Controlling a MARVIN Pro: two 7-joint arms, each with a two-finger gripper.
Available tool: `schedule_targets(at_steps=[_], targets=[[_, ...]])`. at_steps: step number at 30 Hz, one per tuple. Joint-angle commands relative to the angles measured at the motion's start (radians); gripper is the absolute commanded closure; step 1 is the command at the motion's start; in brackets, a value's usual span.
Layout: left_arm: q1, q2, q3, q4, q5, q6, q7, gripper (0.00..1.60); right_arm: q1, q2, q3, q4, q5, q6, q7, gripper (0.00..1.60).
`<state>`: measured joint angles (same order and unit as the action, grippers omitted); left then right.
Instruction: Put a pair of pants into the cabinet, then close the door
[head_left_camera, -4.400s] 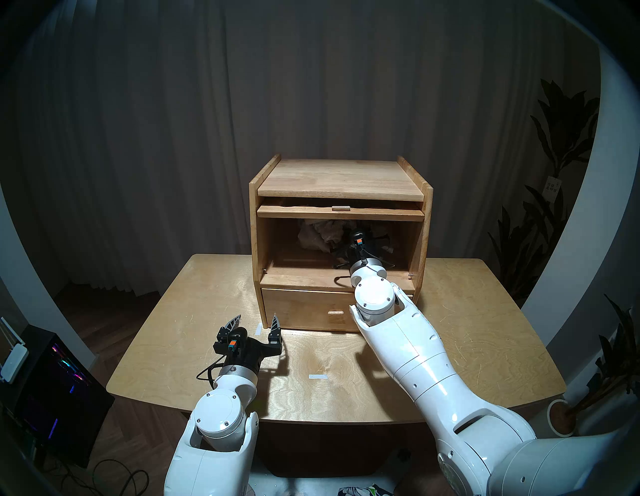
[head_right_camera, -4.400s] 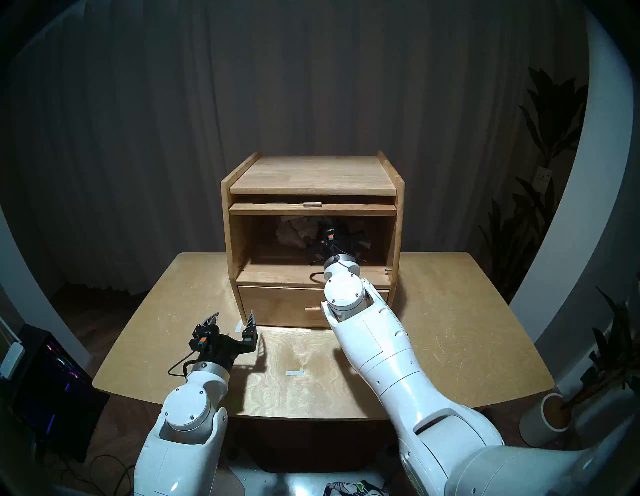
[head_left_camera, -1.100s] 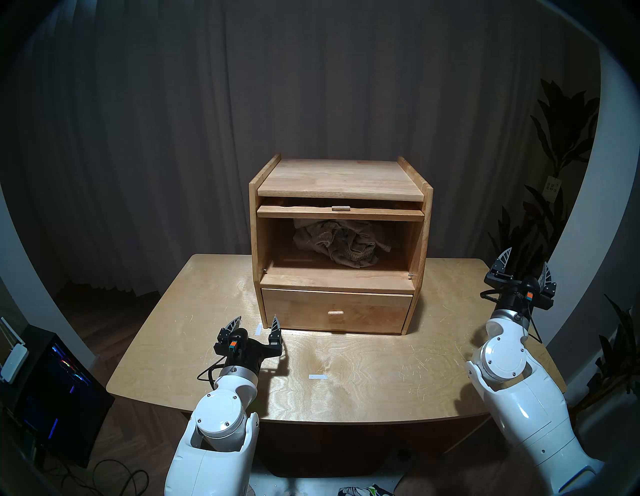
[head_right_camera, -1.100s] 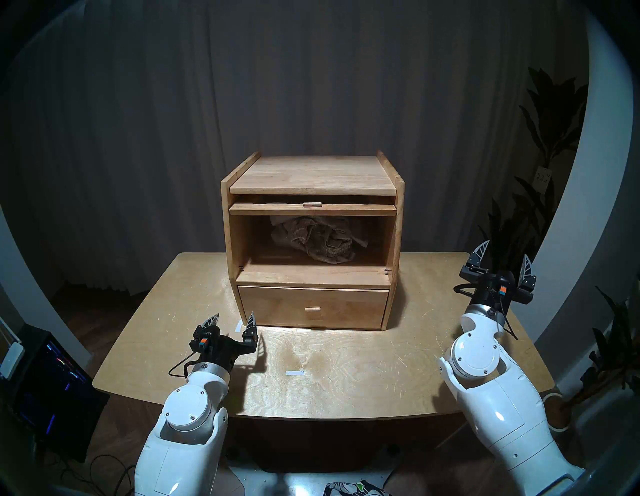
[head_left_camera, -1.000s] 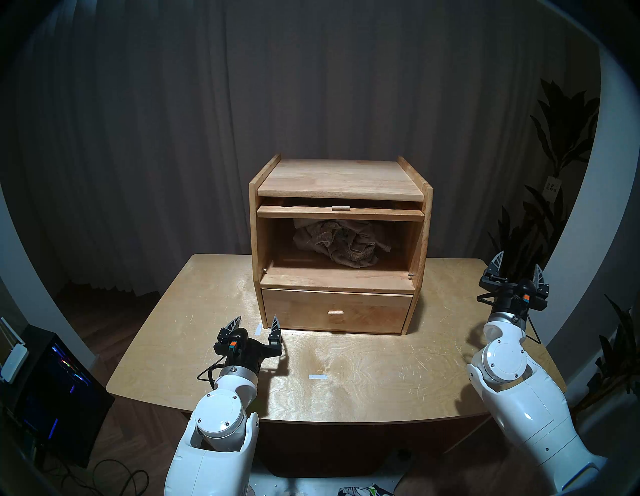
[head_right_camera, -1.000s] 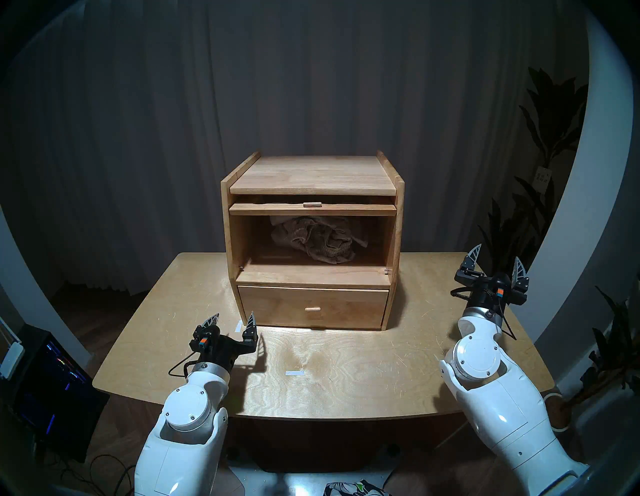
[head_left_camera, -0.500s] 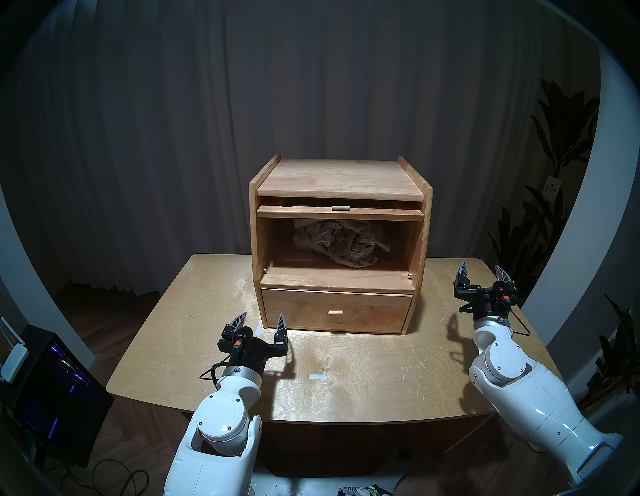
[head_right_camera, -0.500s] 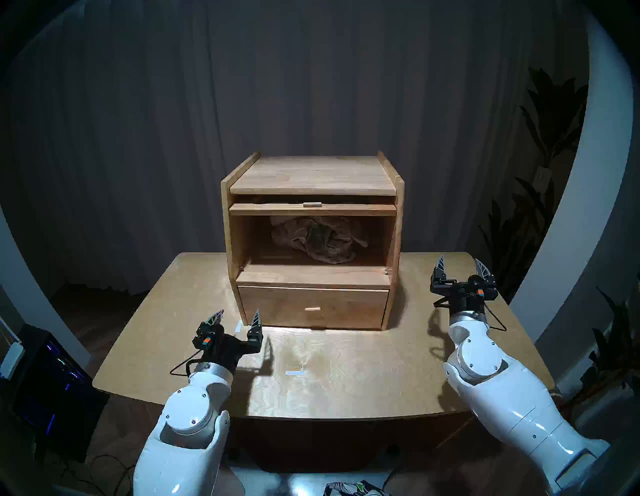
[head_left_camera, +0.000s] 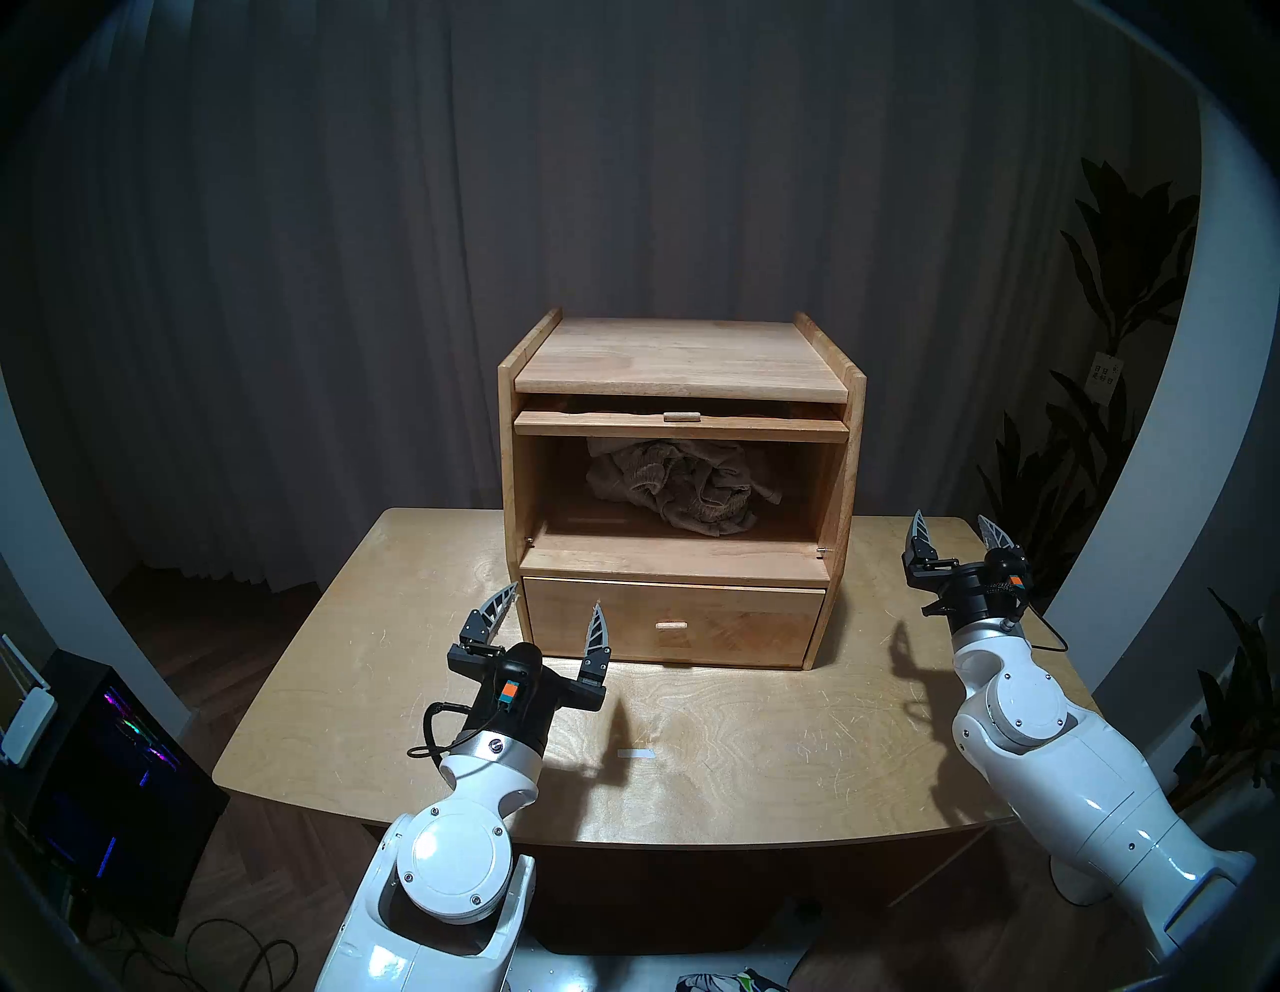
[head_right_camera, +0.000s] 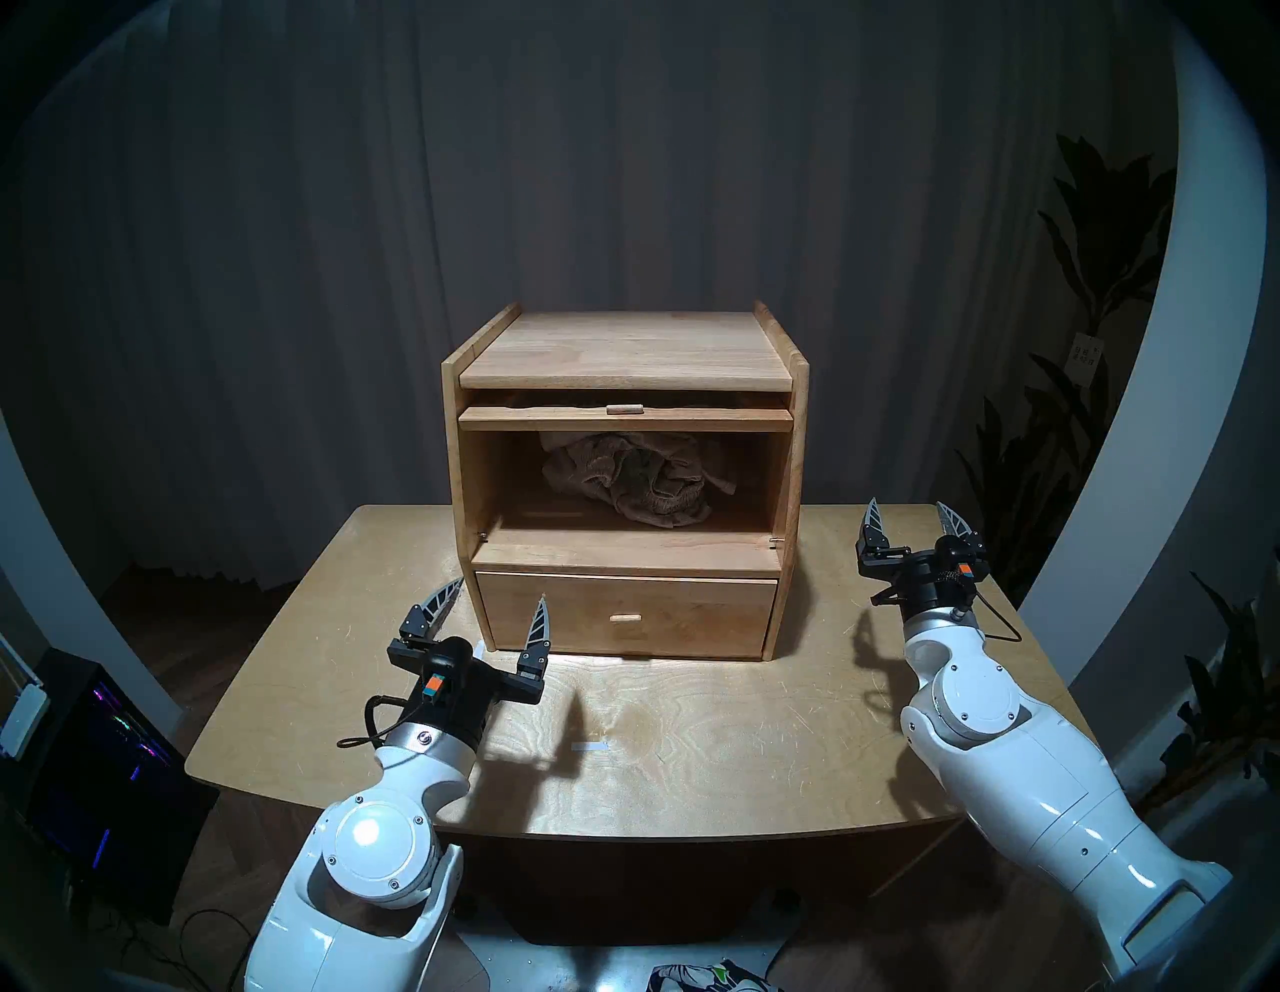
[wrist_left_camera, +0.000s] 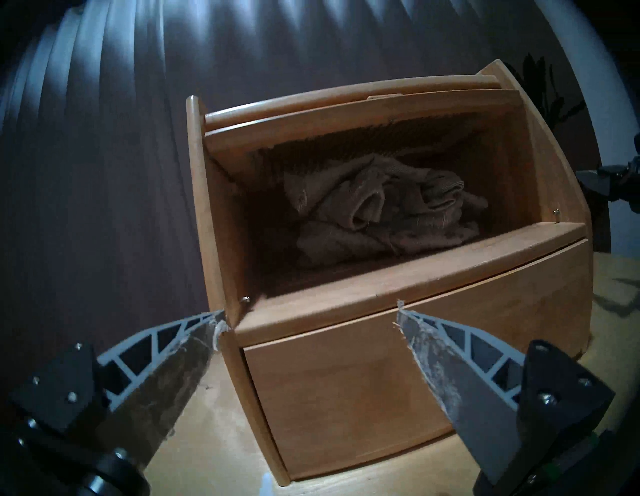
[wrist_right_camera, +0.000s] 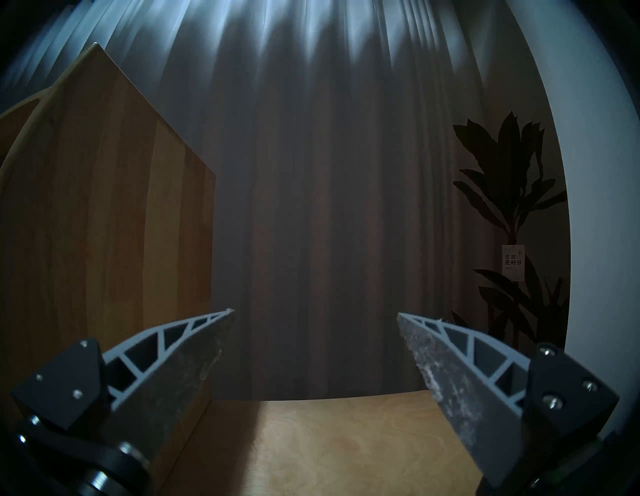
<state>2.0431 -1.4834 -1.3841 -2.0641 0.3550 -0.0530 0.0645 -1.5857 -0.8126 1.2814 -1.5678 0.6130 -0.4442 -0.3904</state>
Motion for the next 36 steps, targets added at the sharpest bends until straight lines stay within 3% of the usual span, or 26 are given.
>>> schedule_targets(at_steps=[1,8,10,11,13,15,16,22,24,25,26,36], targets=[[0.004,0.081,0.024,-0.061,0.254,0.085,0.039,0.0,0.016,0.011,0.011,-0.006,0.013,-0.013,0.024,0.0],[-0.04,0.137,0.056,-0.054,0.469,0.185,0.078,0.0,0.018,0.014,0.011,-0.002,0.028,-0.014,0.041,0.0],[-0.045,0.14,0.052,-0.053,0.482,0.191,0.085,0.0,0.018,0.014,0.011,-0.002,0.028,-0.014,0.042,0.0],[-0.06,0.154,0.062,-0.058,0.558,0.227,0.101,0.0,0.018,0.015,0.012,-0.001,0.034,-0.015,0.048,0.0],[-0.066,0.16,0.062,-0.06,0.581,0.237,0.107,0.0,0.018,0.016,0.012,-0.001,0.035,-0.015,0.05,0.0],[-0.078,0.177,0.079,-0.066,0.669,0.28,0.119,0.0,0.019,0.017,0.012,0.0,0.041,-0.017,0.057,0.0],[-0.078,0.177,0.079,-0.066,0.669,0.28,0.119,0.0,0.019,0.017,0.012,0.0,0.041,-0.017,0.057,0.0],[-0.088,0.197,0.145,-0.076,0.859,0.382,0.131,0.0,0.019,0.02,0.013,0.003,0.053,-0.024,0.075,0.0],[-0.085,0.195,0.183,-0.094,0.915,0.445,0.074,0.0,0.019,0.022,0.014,0.007,0.061,-0.032,0.088,0.0],[-0.078,0.184,0.191,-0.114,0.887,0.45,0.032,0.0,0.019,0.022,0.014,0.008,0.064,-0.036,0.093,0.0],[-0.062,0.162,0.185,-0.141,0.717,0.377,0.007,0.0,0.019,0.022,0.014,0.007,0.063,-0.033,0.091,0.0],[-0.061,0.147,0.176,-0.172,0.716,0.404,-0.076,0.0,0.02,0.023,0.014,0.012,0.072,-0.044,0.106,0.0]])
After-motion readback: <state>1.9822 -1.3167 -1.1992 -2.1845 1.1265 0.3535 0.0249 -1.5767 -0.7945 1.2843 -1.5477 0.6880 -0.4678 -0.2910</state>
